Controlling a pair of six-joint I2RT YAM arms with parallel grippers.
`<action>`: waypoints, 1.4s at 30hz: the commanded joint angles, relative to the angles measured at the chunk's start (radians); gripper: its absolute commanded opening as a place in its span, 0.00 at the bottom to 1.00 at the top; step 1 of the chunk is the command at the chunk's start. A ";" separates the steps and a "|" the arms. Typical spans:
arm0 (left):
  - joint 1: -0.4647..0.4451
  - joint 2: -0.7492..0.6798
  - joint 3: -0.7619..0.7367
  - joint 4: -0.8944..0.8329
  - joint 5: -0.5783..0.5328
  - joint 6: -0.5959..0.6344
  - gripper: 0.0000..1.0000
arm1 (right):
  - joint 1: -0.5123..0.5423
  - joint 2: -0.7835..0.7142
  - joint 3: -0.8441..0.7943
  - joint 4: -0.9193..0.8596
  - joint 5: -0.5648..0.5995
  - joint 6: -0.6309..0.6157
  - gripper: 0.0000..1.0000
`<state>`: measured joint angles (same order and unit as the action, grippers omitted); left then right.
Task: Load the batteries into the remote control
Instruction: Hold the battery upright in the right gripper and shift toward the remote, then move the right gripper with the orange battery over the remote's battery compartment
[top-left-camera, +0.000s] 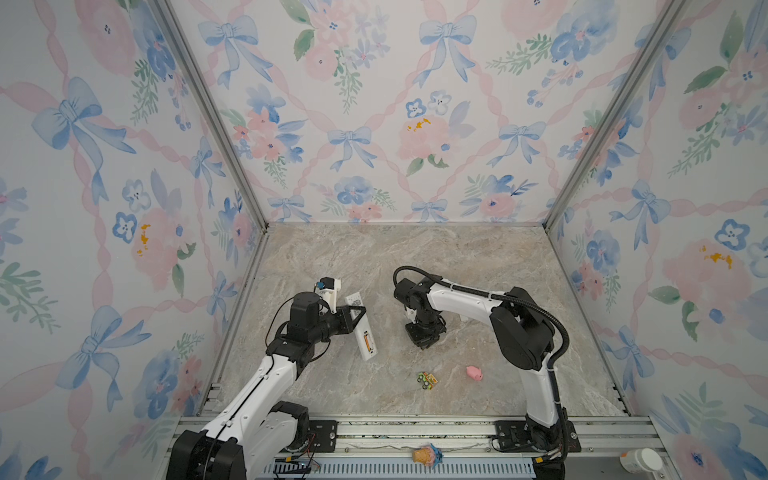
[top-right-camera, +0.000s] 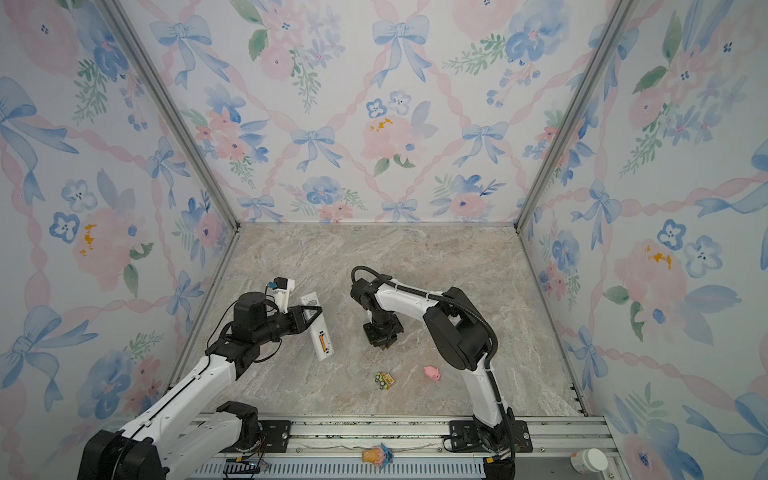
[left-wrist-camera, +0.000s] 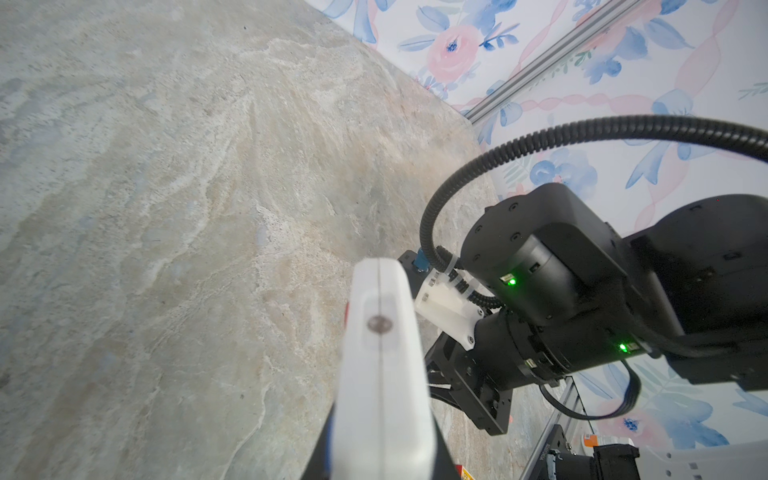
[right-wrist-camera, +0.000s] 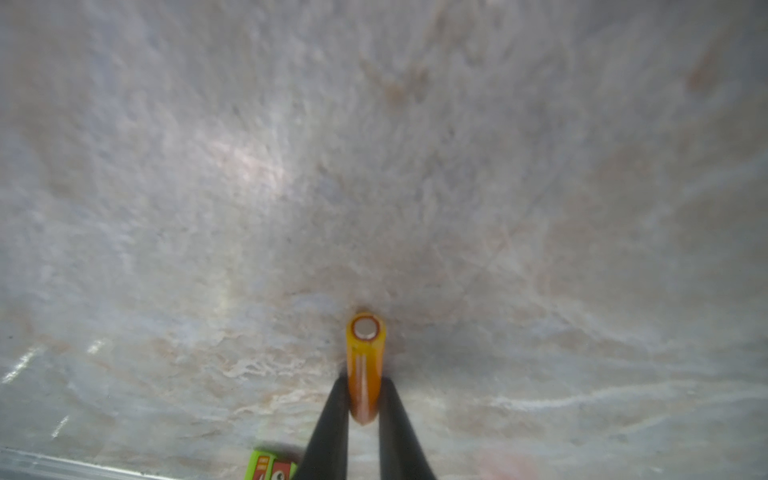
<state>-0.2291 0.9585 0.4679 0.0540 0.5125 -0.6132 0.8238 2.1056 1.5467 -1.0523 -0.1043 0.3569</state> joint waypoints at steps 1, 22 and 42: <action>0.004 -0.018 0.025 0.017 0.006 0.000 0.00 | 0.027 -0.004 -0.010 0.044 0.030 -0.064 0.17; 0.005 -0.004 0.032 0.018 0.008 0.001 0.00 | 0.030 -0.029 -0.054 0.076 0.060 -0.056 0.23; 0.004 0.047 0.019 0.121 0.015 -0.060 0.00 | 0.038 -0.112 -0.060 0.090 0.047 -0.056 0.02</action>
<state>-0.2287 0.9974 0.4698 0.1165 0.5125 -0.6548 0.8528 2.0533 1.4952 -0.9661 -0.0517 0.2981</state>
